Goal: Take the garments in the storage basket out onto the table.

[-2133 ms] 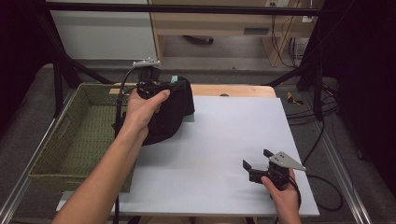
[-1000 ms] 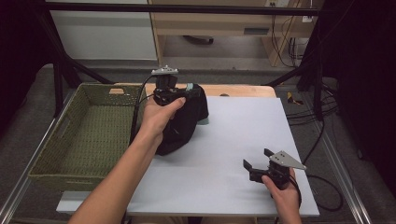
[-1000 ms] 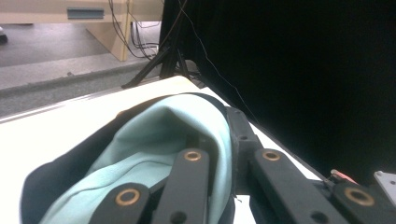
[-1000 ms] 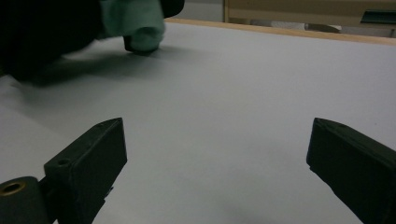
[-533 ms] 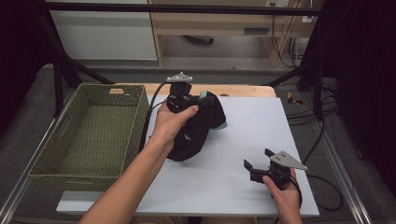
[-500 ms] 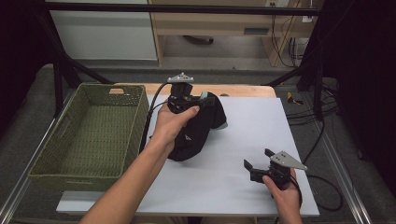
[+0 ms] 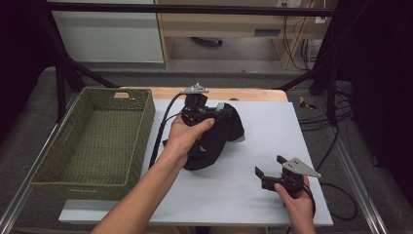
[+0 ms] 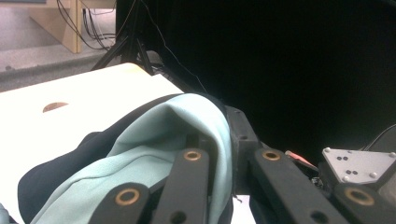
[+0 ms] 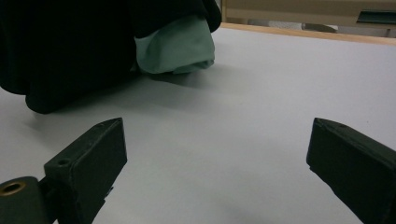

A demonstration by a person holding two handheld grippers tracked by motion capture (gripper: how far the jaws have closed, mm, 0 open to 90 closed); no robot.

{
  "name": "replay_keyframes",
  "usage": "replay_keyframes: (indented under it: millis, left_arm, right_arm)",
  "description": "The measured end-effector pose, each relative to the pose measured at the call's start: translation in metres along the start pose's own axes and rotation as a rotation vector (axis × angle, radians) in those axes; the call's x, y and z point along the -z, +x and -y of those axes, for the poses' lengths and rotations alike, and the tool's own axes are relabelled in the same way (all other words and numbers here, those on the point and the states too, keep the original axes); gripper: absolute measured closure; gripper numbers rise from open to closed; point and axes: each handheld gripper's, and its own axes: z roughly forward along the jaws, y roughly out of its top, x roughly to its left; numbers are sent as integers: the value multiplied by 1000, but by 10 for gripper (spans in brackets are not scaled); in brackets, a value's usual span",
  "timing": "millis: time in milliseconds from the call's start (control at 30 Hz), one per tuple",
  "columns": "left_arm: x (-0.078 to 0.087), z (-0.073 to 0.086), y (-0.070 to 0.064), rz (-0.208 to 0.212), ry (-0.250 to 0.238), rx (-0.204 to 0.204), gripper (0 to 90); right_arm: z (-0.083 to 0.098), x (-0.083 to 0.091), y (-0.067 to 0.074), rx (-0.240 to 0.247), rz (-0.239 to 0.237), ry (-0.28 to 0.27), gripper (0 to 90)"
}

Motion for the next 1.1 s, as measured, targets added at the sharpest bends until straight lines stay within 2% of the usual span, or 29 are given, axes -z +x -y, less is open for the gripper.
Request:
replay_keyframes:
  millis: [467,667,967,1033,1100]
  left_arm:
    - [-17,32,13,-21,67,12,865]
    - [-21,44,17,-30,75,20,864]
    - [-29,70,20,-48,108,5,855]
    - [-30,77,20,-55,123,-15,849]
    - [-30,83,19,-65,113,-30,837]
  right_arm:
    - [0,-1,1,9,-2,6,55]
    - [0,-1,0,9,0,6,54]
    - [0,-1,1,13,-2,11,56]
    - [0,0,2,17,0,11,60]
    - [0,0,2,18,-2,15,66]
